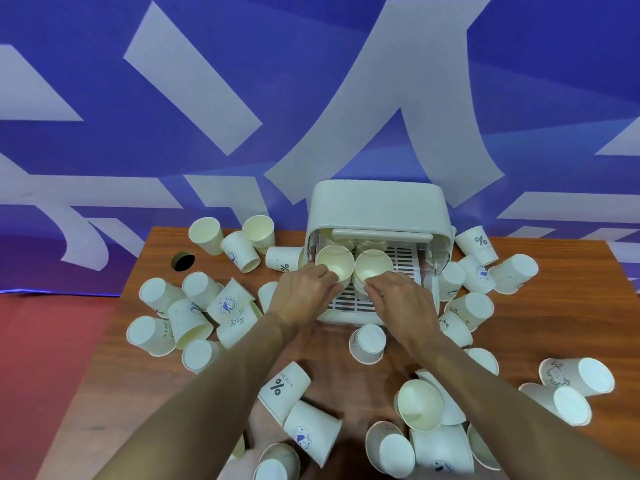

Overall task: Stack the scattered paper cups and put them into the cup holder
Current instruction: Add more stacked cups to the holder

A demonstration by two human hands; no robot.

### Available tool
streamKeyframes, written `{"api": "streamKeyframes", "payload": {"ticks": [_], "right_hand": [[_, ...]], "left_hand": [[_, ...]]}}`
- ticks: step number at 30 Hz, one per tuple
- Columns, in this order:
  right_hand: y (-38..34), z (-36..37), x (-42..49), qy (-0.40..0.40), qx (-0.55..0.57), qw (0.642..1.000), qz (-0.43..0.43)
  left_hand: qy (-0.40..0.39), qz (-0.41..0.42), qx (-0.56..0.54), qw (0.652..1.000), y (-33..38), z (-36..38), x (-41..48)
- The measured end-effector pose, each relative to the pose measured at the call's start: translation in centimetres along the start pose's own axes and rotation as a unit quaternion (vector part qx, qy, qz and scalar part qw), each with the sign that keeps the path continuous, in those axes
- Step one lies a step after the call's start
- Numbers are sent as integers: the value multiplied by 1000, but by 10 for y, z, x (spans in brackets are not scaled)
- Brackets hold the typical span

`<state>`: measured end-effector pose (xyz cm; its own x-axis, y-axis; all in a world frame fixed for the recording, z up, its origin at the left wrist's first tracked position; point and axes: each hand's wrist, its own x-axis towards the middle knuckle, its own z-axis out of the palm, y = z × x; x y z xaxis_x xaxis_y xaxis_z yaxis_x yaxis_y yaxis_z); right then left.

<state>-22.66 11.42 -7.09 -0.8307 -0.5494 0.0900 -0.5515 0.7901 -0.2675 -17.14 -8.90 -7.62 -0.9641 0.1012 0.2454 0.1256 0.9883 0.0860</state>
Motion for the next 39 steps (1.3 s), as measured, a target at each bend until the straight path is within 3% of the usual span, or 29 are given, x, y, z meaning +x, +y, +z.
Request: {"api": "streamKeyframes", "payload": {"ticks": [10, 16, 21, 26, 31, 35, 39], "right_hand": [[3, -5, 13, -57, -83, 995, 1], [4, -1, 22, -71, -48, 996, -2], [2, -14, 13, 31, -38, 999, -22], [5, -30, -1, 92, -11, 984, -149], [-21, -34, 6, 29, 14, 986, -163], [-57, -29, 11, 21, 39, 975, -217], [-98, -27, 11, -49, 15, 969, -240]], "left_hand": [[-24, -8, 10, 1000, -7, -10, 3], [-40, -11, 15, 999, -5, -10, 5], [-20, -13, -6, 1000, 1, -21, 0], [-17, 21, -5, 1000, -3, -52, -11], [-74, 8, 45, 996, -19, -97, -33], [-90, -53, 58, 993, -44, -128, -63], [-124, -102, 100, 982, -77, -148, -99]]}}
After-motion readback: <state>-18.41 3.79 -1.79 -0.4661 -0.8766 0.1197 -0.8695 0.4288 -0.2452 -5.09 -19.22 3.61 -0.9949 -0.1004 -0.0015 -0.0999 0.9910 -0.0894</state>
